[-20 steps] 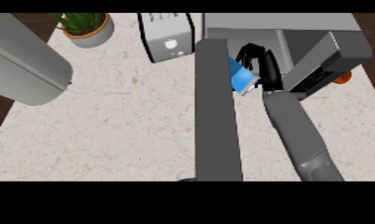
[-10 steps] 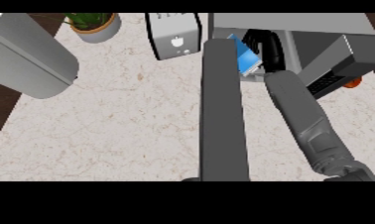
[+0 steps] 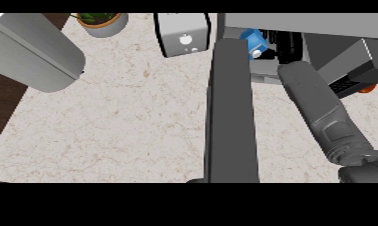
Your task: Pick up the milk, place it into the microwave and close the microwave
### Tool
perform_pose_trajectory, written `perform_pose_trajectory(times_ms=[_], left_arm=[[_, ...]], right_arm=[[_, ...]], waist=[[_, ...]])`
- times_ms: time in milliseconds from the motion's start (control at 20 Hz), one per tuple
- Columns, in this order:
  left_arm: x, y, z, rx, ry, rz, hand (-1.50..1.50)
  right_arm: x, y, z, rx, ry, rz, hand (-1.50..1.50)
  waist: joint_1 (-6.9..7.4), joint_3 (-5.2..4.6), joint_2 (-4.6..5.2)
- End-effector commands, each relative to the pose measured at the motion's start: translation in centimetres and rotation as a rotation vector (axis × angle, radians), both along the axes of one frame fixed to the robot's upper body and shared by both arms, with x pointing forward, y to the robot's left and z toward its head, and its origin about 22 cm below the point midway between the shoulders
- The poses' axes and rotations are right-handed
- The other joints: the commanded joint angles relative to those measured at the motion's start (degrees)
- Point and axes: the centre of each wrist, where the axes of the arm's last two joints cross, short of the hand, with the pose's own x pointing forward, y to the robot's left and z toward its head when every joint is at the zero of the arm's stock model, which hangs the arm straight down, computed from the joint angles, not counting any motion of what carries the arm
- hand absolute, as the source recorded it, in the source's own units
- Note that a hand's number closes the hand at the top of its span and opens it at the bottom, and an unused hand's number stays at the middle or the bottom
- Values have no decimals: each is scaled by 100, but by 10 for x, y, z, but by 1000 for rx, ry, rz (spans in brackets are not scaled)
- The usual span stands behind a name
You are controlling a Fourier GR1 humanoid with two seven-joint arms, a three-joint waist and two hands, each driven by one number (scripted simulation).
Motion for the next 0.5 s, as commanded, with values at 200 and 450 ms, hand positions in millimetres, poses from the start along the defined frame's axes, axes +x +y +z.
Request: perform_pose_trajectory(times_ms=[200,450], left_arm=[[17,-1,1,-6,-3,-25,-150],[25,-1,5,17,-7,-6,-150]], right_arm=[[-2,-36,2,-204,-39,-108,150],[-9,-50,-9,-206,24,-295,-150]], waist=[[71,2,73],[137,11,132]])
